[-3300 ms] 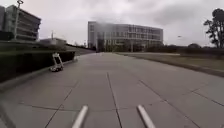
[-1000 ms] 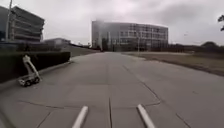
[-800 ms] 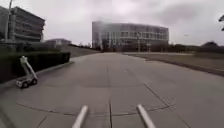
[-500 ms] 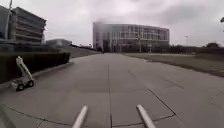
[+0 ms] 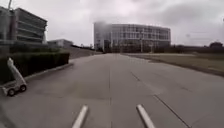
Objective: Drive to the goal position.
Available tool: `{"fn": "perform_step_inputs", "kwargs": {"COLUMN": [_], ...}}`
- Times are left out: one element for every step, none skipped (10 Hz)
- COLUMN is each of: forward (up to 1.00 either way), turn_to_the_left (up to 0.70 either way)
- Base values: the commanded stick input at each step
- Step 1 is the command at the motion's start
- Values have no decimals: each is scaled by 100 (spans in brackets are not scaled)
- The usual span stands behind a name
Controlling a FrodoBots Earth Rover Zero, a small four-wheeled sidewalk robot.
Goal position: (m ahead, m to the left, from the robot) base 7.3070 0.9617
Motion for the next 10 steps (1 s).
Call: {"fn": "perform_step_inputs", "kwargs": {"forward": [70,70,70,79,85,85,85,85,85,85], "turn_to_the_left": [0,0,0,0,0,0,0,0,0,0]}}
